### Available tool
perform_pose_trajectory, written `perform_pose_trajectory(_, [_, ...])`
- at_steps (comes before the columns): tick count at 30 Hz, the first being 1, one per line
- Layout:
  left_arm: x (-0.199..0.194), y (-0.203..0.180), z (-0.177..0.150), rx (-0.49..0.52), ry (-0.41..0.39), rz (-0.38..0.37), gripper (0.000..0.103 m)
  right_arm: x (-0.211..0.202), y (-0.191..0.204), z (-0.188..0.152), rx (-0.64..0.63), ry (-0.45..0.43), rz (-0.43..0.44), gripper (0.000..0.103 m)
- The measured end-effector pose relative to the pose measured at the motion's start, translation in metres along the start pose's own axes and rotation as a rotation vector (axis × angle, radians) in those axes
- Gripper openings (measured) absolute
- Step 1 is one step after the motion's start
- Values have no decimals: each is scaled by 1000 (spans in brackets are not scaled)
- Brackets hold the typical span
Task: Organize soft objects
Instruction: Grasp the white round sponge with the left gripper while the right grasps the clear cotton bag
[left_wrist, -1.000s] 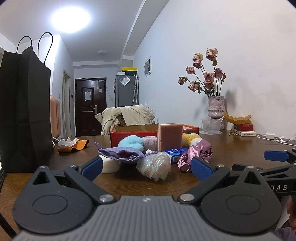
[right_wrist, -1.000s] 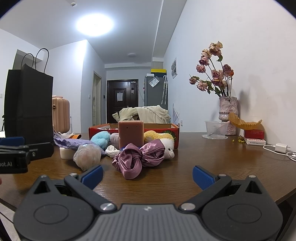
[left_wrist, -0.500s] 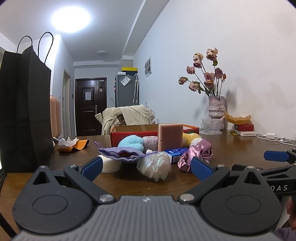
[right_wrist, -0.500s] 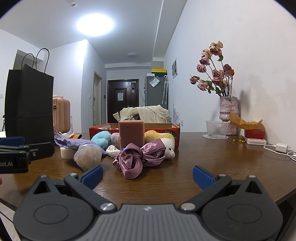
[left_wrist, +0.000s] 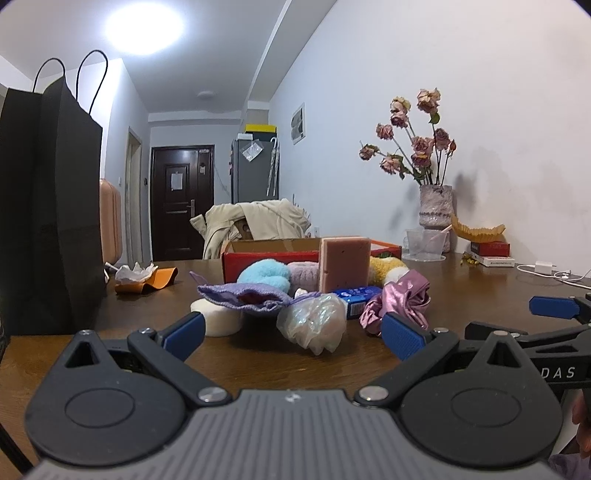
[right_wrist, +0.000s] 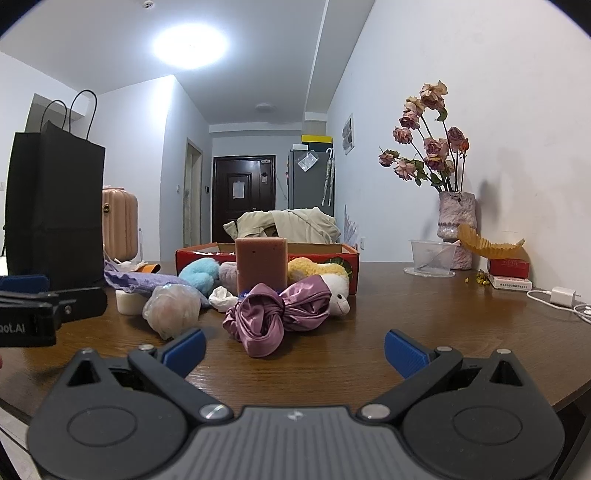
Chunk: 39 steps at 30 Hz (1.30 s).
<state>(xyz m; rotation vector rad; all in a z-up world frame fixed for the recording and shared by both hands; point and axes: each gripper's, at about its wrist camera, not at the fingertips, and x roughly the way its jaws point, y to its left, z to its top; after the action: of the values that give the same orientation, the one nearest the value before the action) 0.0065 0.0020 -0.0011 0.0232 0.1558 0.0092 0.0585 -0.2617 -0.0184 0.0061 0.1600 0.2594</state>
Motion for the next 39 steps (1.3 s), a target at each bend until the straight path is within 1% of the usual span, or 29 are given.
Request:
perform_pose_trajectory(3, [2, 7, 6, -4, -3, 6, 103, 3, 1, 6, 3, -3, -11, 103])
perform_pose_trajectory(6, [6, 20, 19, -20, -10, 4, 103, 8, 3, 18, 23, -3, -3, 103])
perform_pose_trajectory(8, [15, 32, 29, -32, 18, 1, 103, 15, 5, 30, 57, 25, 41, 103])
perform_pose_trajectory(10, [28, 46, 38, -36, 66, 4, 103, 26, 10, 40, 91, 72, 93, 103])
perform_pose_trajectory(12, [39, 61, 46, -42, 80, 11, 103, 37, 17, 49, 95, 101, 130, 101])
perform_pose_trajectory(14, [51, 79, 55, -69, 96, -3, 100, 49, 26, 56, 99, 118, 161, 92])
perform_pose_trajectory(16, [65, 93, 64, -89, 107, -22, 95, 63, 34, 61, 105, 139, 179, 89])
perform_pose_trajectory(18, [85, 105, 72, -107, 158, -50, 93, 80, 41, 64, 126, 162, 183, 87])
perform_pose_trajectory(19, [96, 109, 74, -119, 182, -72, 91, 88, 43, 65, 139, 174, 191, 87])
perform_pose_trajectory(22, [121, 116, 73, -114, 217, -87, 87, 111, 54, 67, 154, 207, 202, 83])
perform_pose_trajectory(24, [138, 124, 71, -116, 241, -88, 82, 121, 61, 66, 149, 226, 214, 80])
perform_pose_trajectory(26, [152, 135, 71, -137, 265, -56, 71, 132, 67, 63, 129, 251, 229, 75])
perform_pose_trajectory(29, [171, 153, 67, -154, 313, 7, 62, 143, 77, 57, 100, 284, 249, 69])
perform_pose_trajectory(31, [185, 158, 61, -142, 362, 9, 58, 151, 79, 54, 113, 338, 269, 62])
perform_pose_trajectory(32, [191, 157, 57, -134, 391, -2, 56, 155, 78, 54, 123, 360, 277, 58])
perform_pose_trajectory(34, [201, 155, 50, -137, 453, -66, 54, 158, 79, 53, 121, 387, 269, 52])
perform_pose_trajectory(36, [203, 154, 45, -152, 465, -101, 53, 160, 78, 52, 113, 403, 267, 40])
perform_pose_trajectory(37, [203, 155, 45, -166, 471, -119, 46, 161, 77, 51, 113, 405, 265, 38])
perform_pose_trajectory(38, [204, 159, 45, -199, 482, -145, 34, 161, 75, 52, 111, 401, 261, 37])
perform_pose_trajectory(39, [203, 160, 44, -232, 489, -173, 26, 160, 73, 52, 111, 398, 259, 37])
